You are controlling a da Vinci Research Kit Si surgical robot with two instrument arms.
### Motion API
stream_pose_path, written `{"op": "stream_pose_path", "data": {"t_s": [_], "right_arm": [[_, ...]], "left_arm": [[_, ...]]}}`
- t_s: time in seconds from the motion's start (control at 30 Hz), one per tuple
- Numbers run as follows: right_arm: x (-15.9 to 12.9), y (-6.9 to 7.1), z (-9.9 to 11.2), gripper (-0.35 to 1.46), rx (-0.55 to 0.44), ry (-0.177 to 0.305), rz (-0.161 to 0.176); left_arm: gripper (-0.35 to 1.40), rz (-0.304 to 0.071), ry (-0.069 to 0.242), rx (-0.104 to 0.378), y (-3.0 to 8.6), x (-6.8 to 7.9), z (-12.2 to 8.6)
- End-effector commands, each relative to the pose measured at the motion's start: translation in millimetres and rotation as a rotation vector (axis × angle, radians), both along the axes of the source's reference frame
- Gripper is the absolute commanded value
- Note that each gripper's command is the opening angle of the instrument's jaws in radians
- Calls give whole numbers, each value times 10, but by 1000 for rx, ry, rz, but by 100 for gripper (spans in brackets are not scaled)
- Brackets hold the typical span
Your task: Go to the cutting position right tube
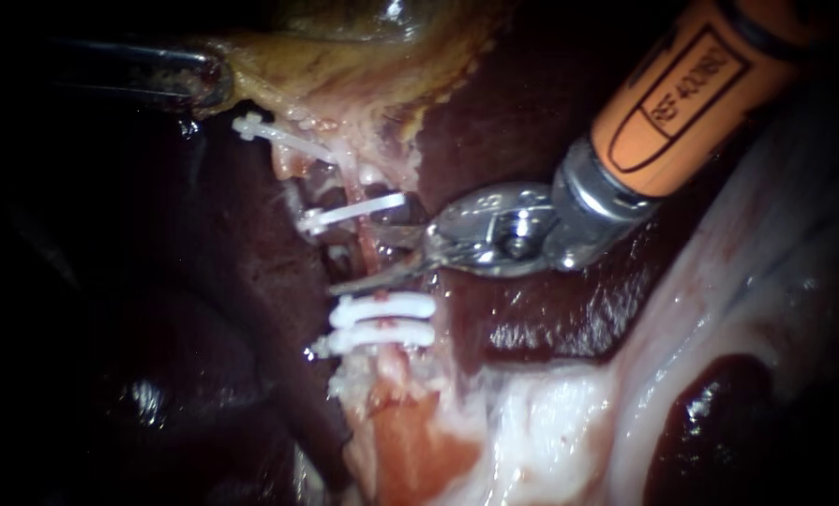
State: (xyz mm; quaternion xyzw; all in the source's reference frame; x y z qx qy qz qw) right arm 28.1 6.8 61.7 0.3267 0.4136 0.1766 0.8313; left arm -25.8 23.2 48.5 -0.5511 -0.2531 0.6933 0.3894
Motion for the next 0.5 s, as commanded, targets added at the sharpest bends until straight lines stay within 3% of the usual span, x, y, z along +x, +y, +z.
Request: {"op": "stream_pose_path", "data": {"t_s": [0.03, 0.33, 0.5], "right_arm": [[3, 0, 2, 140, 6, 9, 3], [19, 0, 4, 142, 59, 97, 12], [20, -2, -11, 142, 128, 196, 16]], "left_arm": [[-35, 0, 0, 1, 0, 0, 0], [-35, 4, -3, 1, 0, -2, 0], [-35, 4, -3, 1, 0, -2, 0]]}}
